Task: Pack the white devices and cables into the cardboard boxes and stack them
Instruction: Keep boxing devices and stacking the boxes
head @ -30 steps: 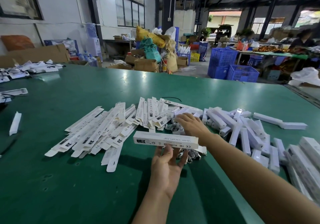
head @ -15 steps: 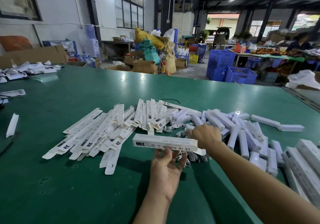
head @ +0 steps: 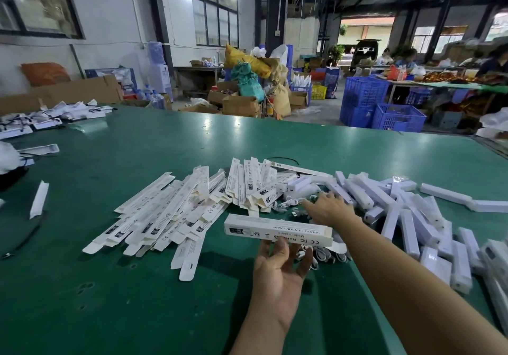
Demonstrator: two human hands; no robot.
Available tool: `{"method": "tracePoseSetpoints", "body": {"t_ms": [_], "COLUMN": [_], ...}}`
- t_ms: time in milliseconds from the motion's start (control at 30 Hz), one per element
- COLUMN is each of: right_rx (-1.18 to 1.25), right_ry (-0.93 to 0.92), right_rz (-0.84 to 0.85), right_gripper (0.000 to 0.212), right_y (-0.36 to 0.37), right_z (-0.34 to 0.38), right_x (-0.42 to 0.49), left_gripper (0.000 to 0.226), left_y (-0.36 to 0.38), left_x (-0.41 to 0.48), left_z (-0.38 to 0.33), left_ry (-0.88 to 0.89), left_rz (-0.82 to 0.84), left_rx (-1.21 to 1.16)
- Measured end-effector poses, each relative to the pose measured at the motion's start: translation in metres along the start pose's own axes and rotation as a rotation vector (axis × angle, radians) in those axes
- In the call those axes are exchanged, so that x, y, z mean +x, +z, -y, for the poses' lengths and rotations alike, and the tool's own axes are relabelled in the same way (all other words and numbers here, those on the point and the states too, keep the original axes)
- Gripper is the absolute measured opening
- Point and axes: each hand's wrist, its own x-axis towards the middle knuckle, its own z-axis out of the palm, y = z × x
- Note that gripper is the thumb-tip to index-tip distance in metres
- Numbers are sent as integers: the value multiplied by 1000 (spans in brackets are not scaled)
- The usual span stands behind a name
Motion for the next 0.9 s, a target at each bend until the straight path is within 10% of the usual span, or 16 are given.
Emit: {"method": "tracePoseSetpoints", "body": {"t_ms": [200, 400, 567, 900], "right_rx": [-67, -1, -50, -187], "right_ry": [-81, -115, -244, -409], "right_rz": [-260, 64, -156, 110], "right_gripper": [55, 76, 61, 65], "right_y": [3, 0, 2, 6], "right_z": [-6, -4, 21, 37], "right_x": [-2, 7, -4, -25], "left_gripper": [15, 22, 28, 32], "left_y": [-3, -3, -6, -9], "left_x": [3, 3, 4, 6], "left_z": [3, -1, 1, -5], "left_ry": [-13, -21, -5, 45], "left_rz": [1, 5, 87, 108], "left_rx": [3, -57, -55, -39]}}
